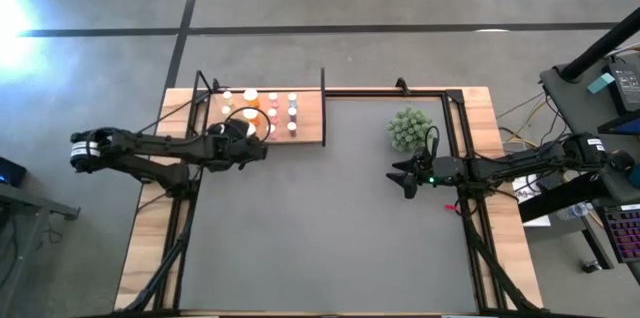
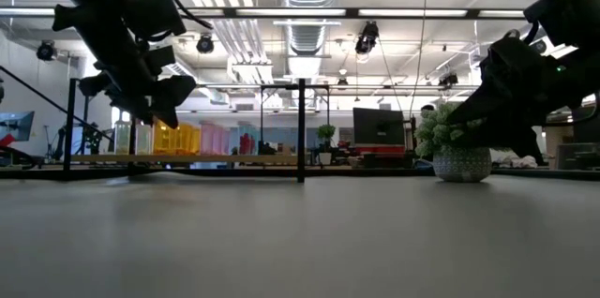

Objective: Pick and place medicine bottles onto shelf by color
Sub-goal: Put the orange pill bottle on the shelf aligned with the other orange bottles

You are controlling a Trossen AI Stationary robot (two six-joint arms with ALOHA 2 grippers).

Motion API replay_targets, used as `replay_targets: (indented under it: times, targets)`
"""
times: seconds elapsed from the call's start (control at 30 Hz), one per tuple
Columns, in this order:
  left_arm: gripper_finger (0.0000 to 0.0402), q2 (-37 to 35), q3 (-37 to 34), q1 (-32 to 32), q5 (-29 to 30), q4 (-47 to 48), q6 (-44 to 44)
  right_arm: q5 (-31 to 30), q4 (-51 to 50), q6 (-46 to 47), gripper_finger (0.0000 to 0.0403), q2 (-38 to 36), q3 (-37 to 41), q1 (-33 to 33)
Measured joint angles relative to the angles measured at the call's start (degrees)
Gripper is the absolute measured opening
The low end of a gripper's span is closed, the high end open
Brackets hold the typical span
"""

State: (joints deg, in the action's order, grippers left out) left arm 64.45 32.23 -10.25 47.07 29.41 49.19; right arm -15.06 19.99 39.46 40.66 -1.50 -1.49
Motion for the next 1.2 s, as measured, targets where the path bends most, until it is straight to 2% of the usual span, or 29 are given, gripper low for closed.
replay_targets:
  times: [0.7, 1.0, 1.2]
  targets:
    - [0.0187, 1.3, 0.2, -1.8, 0.0, -2.0, 0.0, 0.0, 0.0, 0.0, 0.0260, 0.0, 0.0, 0.0]
    - [0.0245, 1.1, 0.1, -1.8, -0.8, -1.6, -0.5, 0.0, 0.0, 0.0, 0.0260, 0.0, 0.0, 0.0]
    - [0.0255, -1.5, 1.7, -1.7, -0.2, -1.8, -3.5, 0.0, 0.0, 0.0, 0.0260, 0.0, 0.0, 0.0]
